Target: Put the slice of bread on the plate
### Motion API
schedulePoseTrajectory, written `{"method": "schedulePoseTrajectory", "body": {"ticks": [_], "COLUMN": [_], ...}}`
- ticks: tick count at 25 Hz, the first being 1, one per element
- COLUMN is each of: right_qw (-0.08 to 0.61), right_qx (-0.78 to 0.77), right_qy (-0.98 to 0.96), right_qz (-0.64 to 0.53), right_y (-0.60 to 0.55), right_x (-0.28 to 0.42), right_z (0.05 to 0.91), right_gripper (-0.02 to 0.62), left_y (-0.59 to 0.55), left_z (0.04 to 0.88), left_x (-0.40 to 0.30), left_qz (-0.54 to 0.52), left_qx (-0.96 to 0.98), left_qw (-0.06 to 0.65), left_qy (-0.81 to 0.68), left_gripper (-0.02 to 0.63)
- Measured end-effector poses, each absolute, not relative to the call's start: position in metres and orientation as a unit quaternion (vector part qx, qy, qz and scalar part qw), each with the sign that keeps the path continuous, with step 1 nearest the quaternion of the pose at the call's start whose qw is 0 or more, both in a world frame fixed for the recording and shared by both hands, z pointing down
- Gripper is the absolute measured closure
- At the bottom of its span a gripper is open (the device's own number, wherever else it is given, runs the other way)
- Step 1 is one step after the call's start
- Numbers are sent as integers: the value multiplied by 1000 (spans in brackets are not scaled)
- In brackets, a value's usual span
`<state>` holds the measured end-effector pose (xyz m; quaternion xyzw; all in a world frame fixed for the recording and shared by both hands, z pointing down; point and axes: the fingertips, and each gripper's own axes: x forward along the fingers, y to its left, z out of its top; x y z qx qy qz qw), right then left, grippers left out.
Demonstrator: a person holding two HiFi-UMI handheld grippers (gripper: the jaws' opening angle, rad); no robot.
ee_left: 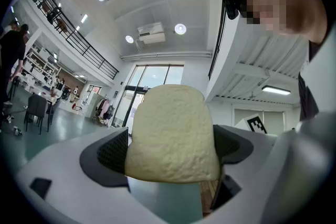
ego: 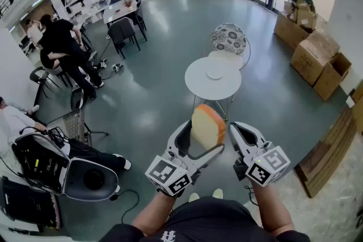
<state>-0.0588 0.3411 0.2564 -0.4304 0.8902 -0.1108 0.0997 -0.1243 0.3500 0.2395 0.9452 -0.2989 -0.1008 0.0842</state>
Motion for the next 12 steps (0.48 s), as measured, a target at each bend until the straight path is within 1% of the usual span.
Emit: {"method": "schedulePoseTrajectory", "body": {"ticks": [12], "right_qw": [109], "right_qx": [-423], "right_qy": [891], "right_qz": [-120], "right_y": [348], "right_x": [-53], "right_z": [260], "right_gripper": [588], "left_y": [354], "left_z": [240], "left_x": [-117], "left_qz": [-98], "left_qx": [945], "left_qw": [82], "left_qy": [-300], "left_gripper": [100]}}
